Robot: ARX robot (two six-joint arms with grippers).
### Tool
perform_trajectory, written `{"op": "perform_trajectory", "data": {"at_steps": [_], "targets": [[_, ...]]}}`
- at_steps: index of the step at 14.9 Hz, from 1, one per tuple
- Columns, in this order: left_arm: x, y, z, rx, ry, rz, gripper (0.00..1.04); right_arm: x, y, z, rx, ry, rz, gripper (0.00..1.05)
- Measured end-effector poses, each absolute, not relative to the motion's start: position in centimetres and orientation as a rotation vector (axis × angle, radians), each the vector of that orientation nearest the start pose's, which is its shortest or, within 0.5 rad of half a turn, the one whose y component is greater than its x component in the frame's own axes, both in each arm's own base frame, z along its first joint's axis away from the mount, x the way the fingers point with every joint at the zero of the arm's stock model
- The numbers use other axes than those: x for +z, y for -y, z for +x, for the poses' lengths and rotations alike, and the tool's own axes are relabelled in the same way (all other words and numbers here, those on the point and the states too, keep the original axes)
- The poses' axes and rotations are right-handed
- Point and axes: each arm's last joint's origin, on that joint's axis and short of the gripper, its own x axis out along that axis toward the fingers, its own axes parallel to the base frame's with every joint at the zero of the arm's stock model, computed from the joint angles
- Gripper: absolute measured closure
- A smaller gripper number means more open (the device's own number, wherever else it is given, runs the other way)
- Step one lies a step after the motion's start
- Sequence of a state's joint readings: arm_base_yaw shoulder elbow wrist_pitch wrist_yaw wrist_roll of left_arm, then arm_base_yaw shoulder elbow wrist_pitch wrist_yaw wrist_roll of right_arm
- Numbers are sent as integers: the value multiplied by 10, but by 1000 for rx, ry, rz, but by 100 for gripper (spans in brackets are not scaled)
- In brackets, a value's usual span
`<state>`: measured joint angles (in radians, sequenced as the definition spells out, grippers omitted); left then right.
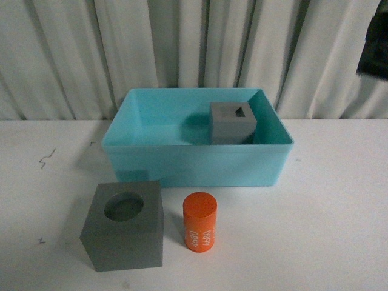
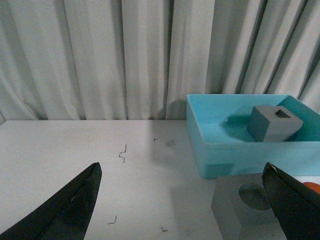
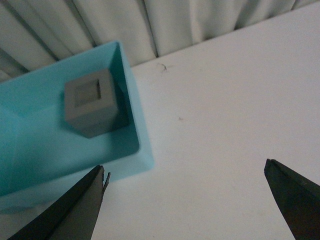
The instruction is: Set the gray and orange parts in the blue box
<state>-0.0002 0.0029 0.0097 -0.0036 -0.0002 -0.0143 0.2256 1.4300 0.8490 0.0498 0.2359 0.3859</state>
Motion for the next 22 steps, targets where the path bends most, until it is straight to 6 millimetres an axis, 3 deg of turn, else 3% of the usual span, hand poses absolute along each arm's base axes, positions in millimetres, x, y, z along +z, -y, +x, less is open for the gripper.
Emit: {"op": "perform_trajectory", "data": {"at_steps": [2, 3, 4, 6, 8, 11, 17, 22], "targets": [[166, 0, 97, 0, 3, -14, 7, 231, -63, 299, -106, -496, 266, 7], [166, 0, 97, 0, 3, -14, 7, 230, -60, 300, -45, -299, 254, 15], [166, 0, 97, 0, 4, -14, 7, 217, -51, 279, 2, -141, 144, 32], [166, 0, 97, 0, 3, -14, 7, 209, -43, 265, -3, -90, 91, 41], [166, 0, 97, 0, 4, -14, 7, 209, -30, 241, -13, 11, 40, 65], [166, 0, 97, 0, 4, -14, 7, 192, -20, 211, 5, -15, 11, 99], [166, 0, 97, 0, 4, -14, 7, 177, 2, 168, -19, -14, 6, 103], [166, 0, 97, 0, 4, -14, 7, 160, 1, 145, -8, -38, 6, 103]]}}
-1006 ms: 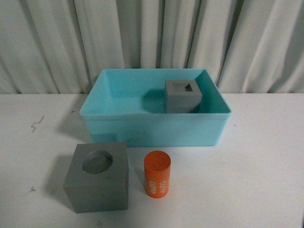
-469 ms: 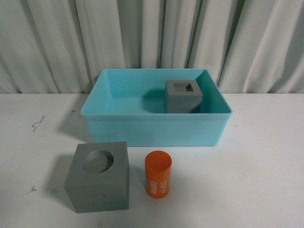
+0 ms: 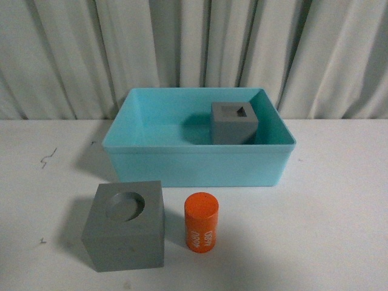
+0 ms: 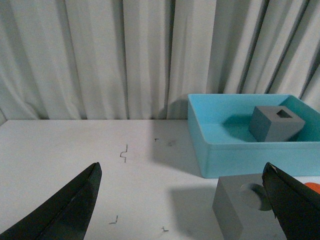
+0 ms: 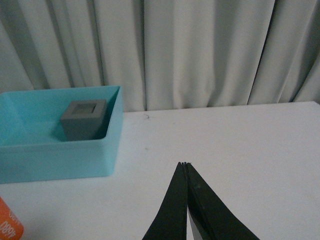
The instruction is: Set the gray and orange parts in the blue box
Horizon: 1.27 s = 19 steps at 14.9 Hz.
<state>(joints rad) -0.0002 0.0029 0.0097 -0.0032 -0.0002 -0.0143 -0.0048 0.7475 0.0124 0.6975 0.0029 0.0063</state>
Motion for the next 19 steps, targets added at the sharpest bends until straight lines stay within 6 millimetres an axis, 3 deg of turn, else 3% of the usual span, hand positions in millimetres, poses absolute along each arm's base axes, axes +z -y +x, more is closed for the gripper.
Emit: {"op": "perform_trajectory", "data": {"at_steps": [15, 16, 19], "targets": [[166, 0, 97, 0, 3, -14, 7, 171, 1, 112, -8, 14, 6, 103], [166, 0, 97, 0, 3, -14, 7, 171, 1, 111, -8, 15, 4, 101], [166, 0, 97, 0, 3, -14, 7, 171, 1, 111, -8, 17, 4, 65]]}}
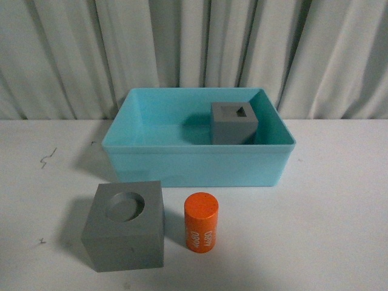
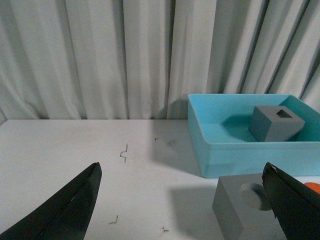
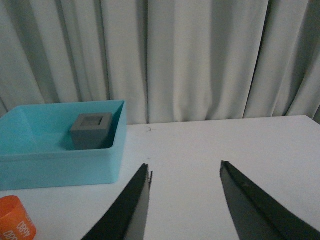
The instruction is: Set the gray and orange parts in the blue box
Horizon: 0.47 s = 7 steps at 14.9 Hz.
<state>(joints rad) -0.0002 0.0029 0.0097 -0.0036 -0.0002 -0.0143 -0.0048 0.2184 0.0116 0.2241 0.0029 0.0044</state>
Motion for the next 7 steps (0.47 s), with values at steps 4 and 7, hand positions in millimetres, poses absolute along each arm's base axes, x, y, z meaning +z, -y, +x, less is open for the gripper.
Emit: {"op": "perform_trajectory", "data": {"at_steps": [4, 7], "targets": [[166, 0, 97, 0, 3, -14, 7, 171, 1, 111, -8, 17, 4, 18], [166, 0, 97, 0, 4, -14, 7, 170, 1, 110, -8, 9, 4, 23]]}}
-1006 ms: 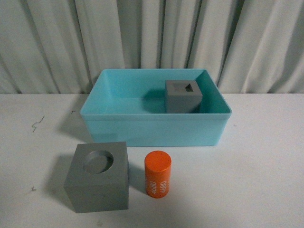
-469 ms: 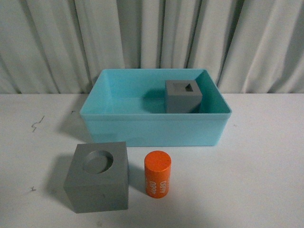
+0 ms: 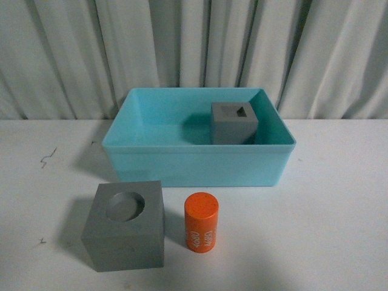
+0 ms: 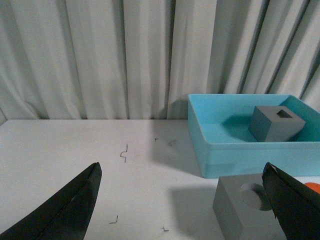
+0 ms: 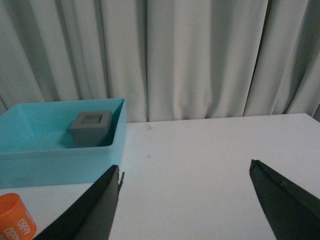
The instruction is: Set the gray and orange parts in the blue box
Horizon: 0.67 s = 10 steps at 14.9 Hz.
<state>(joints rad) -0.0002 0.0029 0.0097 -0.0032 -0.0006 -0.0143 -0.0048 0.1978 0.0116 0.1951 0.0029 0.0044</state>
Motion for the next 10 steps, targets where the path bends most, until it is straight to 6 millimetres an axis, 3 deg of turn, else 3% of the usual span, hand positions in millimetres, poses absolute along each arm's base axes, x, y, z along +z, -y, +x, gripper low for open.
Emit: {"op": "perform_trajectory", "data": {"at_steps": [6, 10], "targets": [[166, 0, 97, 0, 4, -14, 7, 167, 0, 97, -5, 4, 3, 101], [166, 0, 97, 0, 4, -14, 7, 167, 0, 97, -5, 4, 2, 103]]}}
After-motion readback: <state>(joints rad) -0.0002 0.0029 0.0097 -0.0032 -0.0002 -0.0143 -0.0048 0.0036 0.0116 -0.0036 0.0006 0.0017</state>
